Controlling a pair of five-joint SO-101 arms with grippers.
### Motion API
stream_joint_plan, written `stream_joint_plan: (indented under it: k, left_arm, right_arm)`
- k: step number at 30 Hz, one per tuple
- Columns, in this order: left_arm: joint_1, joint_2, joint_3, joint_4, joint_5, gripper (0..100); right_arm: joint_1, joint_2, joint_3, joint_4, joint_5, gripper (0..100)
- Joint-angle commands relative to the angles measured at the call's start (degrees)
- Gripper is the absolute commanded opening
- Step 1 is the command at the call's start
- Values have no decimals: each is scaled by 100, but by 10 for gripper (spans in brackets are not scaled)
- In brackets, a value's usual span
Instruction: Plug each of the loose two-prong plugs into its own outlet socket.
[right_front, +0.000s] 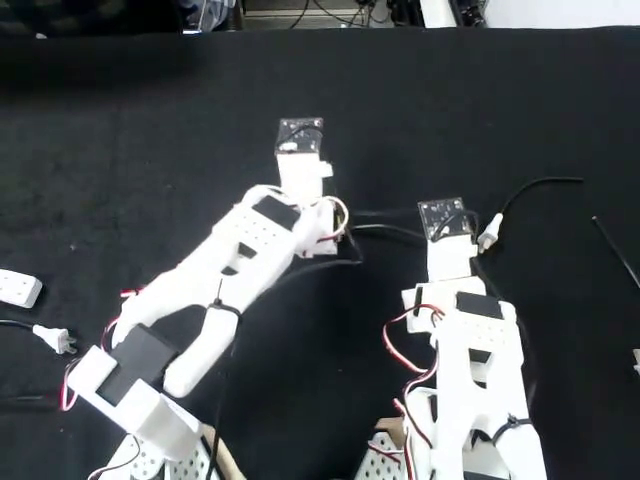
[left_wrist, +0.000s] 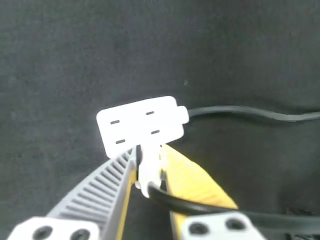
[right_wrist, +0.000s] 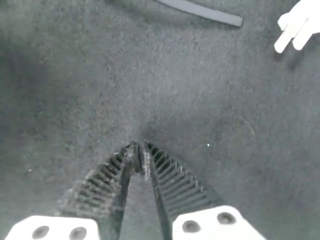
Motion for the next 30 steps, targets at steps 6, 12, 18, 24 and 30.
stream_joint_plan:
  k: [6,12,18,24,30]
  left_arm:
    - [-400,-35,-1420,1284,-62,27]
    - [-488,290,-1455,967,-211,27]
    - [-488,1169,-1877,905,-308,27]
    - [-479,1222,-1930,976,-273,27]
    - [-505,1222,-2088,1609,44,27]
  right_arm:
    - [-141,-127,-4,-79,-53,12]
    - [-149,-127,-4,-79,-53,12]
    - [-149,-127,-4,-88,-53,12]
    - [-149,-127,-4,-88,-53,12]
    - [-149,-127,-4,-88,-53,12]
